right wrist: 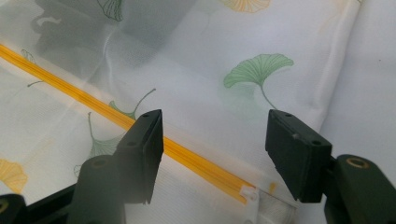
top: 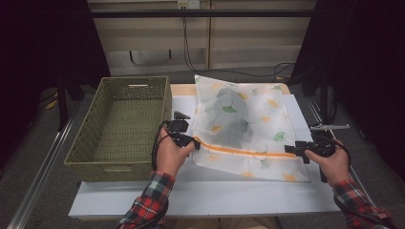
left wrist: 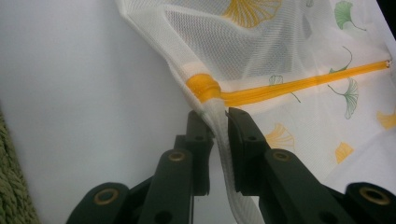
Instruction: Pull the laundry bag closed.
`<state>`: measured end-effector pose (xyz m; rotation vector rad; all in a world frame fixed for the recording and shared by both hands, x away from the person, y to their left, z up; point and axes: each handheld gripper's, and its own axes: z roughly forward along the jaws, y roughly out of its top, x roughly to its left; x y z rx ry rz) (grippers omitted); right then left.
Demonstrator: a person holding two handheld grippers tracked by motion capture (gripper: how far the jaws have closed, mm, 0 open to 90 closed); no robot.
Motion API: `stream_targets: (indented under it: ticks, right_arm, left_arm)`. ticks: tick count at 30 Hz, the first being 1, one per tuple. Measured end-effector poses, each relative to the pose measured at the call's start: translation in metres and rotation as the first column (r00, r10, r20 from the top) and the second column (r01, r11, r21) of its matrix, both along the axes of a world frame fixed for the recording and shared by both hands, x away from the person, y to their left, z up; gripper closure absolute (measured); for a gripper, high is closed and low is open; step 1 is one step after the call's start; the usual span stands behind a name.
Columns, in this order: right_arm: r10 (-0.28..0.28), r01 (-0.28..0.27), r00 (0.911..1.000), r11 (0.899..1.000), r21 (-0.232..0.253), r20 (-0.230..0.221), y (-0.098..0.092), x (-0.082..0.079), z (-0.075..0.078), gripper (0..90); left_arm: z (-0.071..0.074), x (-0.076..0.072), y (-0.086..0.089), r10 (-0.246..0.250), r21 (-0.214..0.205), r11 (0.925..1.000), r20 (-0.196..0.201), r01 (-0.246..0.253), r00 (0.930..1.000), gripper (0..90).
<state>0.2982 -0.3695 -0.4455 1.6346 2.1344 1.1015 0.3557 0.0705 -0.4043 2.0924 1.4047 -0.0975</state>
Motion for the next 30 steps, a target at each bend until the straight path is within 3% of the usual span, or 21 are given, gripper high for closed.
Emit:
stream_targets:
  ticks: [12, 14, 23, 30]
  right_arm:
    - [0.022, -0.022, 0.9993, 1.000, -0.002, 0.031, 0.0060, 0.0016, -0.0012, 29.9]
    - [0.028, -0.028, 0.9991, 1.000, -0.004, 0.032, 0.0067, 0.0020, -0.0012, 29.7]
    - [0.035, -0.034, 0.9989, 0.999, -0.009, 0.032, 0.0086, 0.0019, -0.0014, 27.2]
    - [0.038, -0.037, 0.9987, 0.999, -0.020, 0.034, 0.0095, 0.0020, -0.0015, 24.8]
  left_arm:
    - [-0.0095, -0.0001, -0.0037, 0.000, 0.019, 0.9998, 0.038, -0.001, 0.9993, 61.3]
    - [-0.0095, 0.0001, -0.0031, 0.002, 0.004, 1.0000, 0.052, -0.002, 0.9987, 56.8]
    - [-0.0060, 0.0014, -0.0024, -0.002, 0.026, 0.9997, 0.140, -0.002, 0.9902, 33.1]
    - [-0.0040, 0.0019, -0.0058, -0.026, 0.023, 0.9995, 0.171, 0.022, 0.9849, 21.8]
